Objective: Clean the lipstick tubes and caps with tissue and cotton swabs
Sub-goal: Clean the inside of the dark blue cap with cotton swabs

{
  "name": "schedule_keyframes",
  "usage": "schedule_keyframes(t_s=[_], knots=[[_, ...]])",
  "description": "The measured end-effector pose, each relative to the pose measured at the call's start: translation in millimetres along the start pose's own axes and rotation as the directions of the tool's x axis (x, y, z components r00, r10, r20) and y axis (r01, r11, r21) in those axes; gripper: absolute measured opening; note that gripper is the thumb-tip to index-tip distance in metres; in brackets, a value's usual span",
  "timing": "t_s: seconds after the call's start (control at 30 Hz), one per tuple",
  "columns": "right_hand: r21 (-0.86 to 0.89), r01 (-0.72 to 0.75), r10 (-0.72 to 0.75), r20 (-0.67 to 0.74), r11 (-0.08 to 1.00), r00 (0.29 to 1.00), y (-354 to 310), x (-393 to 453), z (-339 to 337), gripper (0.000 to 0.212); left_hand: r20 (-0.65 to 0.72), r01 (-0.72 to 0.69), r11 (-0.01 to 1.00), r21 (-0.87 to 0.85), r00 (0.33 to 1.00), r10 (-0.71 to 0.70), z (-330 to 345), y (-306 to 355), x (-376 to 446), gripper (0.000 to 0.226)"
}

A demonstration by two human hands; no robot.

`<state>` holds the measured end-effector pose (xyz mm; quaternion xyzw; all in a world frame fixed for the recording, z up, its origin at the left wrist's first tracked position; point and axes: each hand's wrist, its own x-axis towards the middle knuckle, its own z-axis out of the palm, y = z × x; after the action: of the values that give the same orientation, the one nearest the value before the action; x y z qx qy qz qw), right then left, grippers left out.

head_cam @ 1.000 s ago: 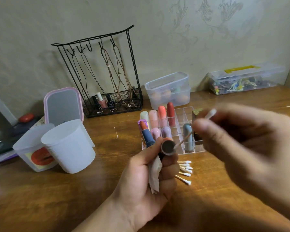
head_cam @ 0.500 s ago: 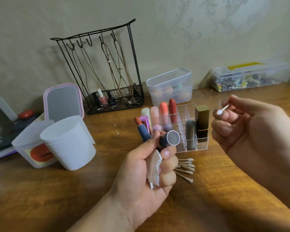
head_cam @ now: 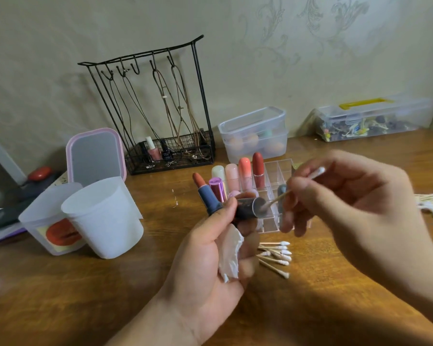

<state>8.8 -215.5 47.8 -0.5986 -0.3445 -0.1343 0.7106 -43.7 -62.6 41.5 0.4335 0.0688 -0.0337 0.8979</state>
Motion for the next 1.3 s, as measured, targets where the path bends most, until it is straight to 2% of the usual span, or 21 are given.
schedule_keyframes(t_s=[0.07, 0.13, 0.17, 0.23, 0.3, 0.33, 0.4, 0.47, 0.5, 0.57, 0.67, 0.7, 0.77, 0.83, 0.9, 0.97, 1.03, 1.1, 1.2, 1.23, 1.3], knots=[[-0.314, 0.134, -0.107, 0.102, 0.940, 0.989, 9, -1, -4, 0.009, -0.018, -0.044, 0.997, 0.059, 0.999, 0.045, -1, 0, 1, 0.037], [-0.605, 0.262, -0.135, 0.248, 0.752, 0.959, 12, 2, -9, 0.007, -0.061, -0.127, 0.978, 0.165, 0.988, 0.139, -3, -2, 2, 0.034], [-0.664, 0.306, -0.112, 0.318, 0.683, 0.941, 11, 3, -11, 0.007, -0.095, -0.176, 0.953, 0.245, 0.974, 0.204, -6, -5, 4, 0.036], [-0.646, 0.333, -0.067, 0.400, 0.687, 0.914, 8, 3, -12, 0.009, -0.148, -0.249, 0.872, 0.421, 0.930, 0.337, -10, -9, 6, 0.033], [-0.601, 0.278, -0.069, 0.346, 0.749, 0.936, 6, 2, -13, 0.009, -0.134, -0.293, 0.820, 0.492, 0.905, 0.404, -10, -9, 7, 0.027], [-0.614, 0.260, -0.071, 0.315, 0.745, 0.947, 6, 1, -12, 0.010, -0.132, -0.297, 0.822, 0.485, 0.905, 0.405, -9, -9, 6, 0.025], [-0.657, 0.269, -0.028, 0.353, 0.705, 0.935, 6, -2, -7, 0.013, -0.141, -0.285, 0.835, 0.470, 0.910, 0.390, -8, -8, 6, 0.026], [-0.597, 0.224, 0.029, 0.384, 0.770, 0.923, 7, -4, -6, 0.012, -0.132, -0.294, 0.830, 0.474, 0.908, 0.397, -9, -7, 7, 0.023], [-0.557, 0.184, 0.031, 0.354, 0.810, 0.935, 7, -3, -8, 0.011, -0.120, -0.303, 0.829, 0.471, 0.908, 0.400, -9, -7, 7, 0.020], [-0.573, 0.142, 0.033, 0.285, 0.807, 0.958, 8, 0, -9, 0.011, -0.093, -0.316, 0.821, 0.475, 0.910, 0.405, -9, -4, 7, 0.023], [-0.620, 0.172, 0.114, 0.394, 0.766, 0.912, 6, 0, -7, 0.013, -0.107, -0.293, 0.820, 0.493, 0.914, 0.391, -13, 0, 10, 0.027], [-0.580, 0.151, 0.142, 0.428, 0.801, 0.892, 5, 0, -7, 0.014, -0.106, -0.288, 0.813, 0.507, 0.915, 0.390, -14, 0, 10, 0.028], [-0.490, 0.072, 0.134, 0.372, 0.869, 0.918, 5, 2, -11, 0.014, -0.077, -0.299, 0.803, 0.515, 0.917, 0.391, -13, 2, 10, 0.023], [-0.544, 0.091, 0.099, 0.311, 0.834, 0.945, 8, 4, -13, 0.014, -0.056, -0.318, 0.796, 0.516, 0.914, 0.401, -12, 5, 10, 0.023], [-0.609, 0.140, 0.132, 0.380, 0.781, 0.915, 7, 3, -10, 0.015, -0.069, -0.320, 0.796, 0.514, 0.909, 0.410, -13, 8, 11, 0.020], [-0.540, 0.101, 0.184, 0.449, 0.836, 0.874, 4, 2, -9, 0.017, -0.069, -0.327, 0.801, 0.501, 0.908, 0.414, -14, 10, 12, 0.013], [-0.412, -0.009, 0.180, 0.378, 0.911, 0.908, 3, 4, -11, 0.016, -0.060, -0.329, 0.802, 0.498, 0.910, 0.410, -14, 11, 12, 0.013], [-0.466, 0.008, 0.153, 0.308, 0.885, 0.939, 9, 5, -14, 0.016, -0.055, -0.324, 0.810, 0.488, 0.915, 0.399, -15, 11, 12, 0.014], [-0.572, 0.074, 0.207, 0.411, 0.817, 0.888, 5, 3, -10, 0.018, -0.051, -0.324, 0.794, 0.515, 0.912, 0.406, -17, 10, 13, 0.015], [-0.528, 0.043, 0.223, 0.430, 0.848, 0.875, 3, 2, -10, 0.017, -0.053, -0.325, 0.782, 0.532, 0.909, 0.414, -17, 10, 13, 0.016], [-0.424, -0.041, 0.211, 0.362, 0.905, 0.908, 2, 5, -12, 0.017, -0.051, -0.326, 0.773, 0.544, 0.907, 0.418, -18, 9, 14, 0.018]])
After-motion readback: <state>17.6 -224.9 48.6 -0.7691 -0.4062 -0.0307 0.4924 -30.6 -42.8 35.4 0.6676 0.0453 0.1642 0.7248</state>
